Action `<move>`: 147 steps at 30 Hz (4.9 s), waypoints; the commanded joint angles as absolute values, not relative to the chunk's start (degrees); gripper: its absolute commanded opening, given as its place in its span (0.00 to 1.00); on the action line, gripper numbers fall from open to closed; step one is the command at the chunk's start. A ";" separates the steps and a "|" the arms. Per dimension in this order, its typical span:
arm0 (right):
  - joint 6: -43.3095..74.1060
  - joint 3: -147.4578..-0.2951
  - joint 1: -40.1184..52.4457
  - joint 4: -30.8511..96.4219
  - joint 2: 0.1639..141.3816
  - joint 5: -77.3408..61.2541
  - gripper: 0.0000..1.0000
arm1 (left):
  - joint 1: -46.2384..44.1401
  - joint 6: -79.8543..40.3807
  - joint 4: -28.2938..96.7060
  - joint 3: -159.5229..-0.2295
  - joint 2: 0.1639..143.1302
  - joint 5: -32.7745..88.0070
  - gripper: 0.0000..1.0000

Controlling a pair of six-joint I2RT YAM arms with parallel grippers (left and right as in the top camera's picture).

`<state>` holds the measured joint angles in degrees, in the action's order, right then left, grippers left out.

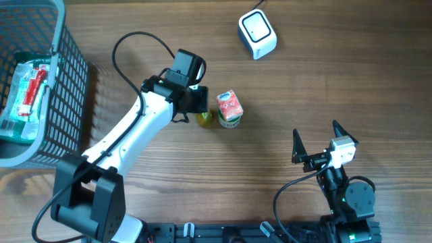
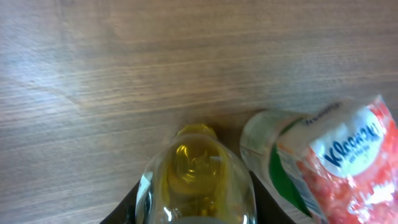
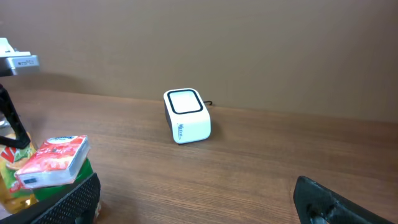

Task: Scan the item barcode
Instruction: 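Move the held oil bottle toward the white scanner, then lower the yellow oil bottle beside the Kleenex pack and open the left gripper, then retract the left gripper into the grey basket and grasp packaged items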

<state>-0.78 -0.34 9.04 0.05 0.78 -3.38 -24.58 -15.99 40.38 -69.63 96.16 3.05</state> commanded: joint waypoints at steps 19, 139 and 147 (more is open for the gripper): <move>-1.34 -0.30 8.75 -0.08 0.27 -2.87 1.00 | -31.11 -17.41 37.47 -69.41 94.72 4.47 0.21; -1.34 -0.30 8.75 -0.08 0.27 -2.87 1.00 | 40.71 29.95 43.03 -100.73 103.35 -2.39 1.00; -1.34 -0.30 8.75 -0.08 0.27 -2.87 1.00 | 40.80 40.62 45.56 -100.73 113.84 -2.37 1.00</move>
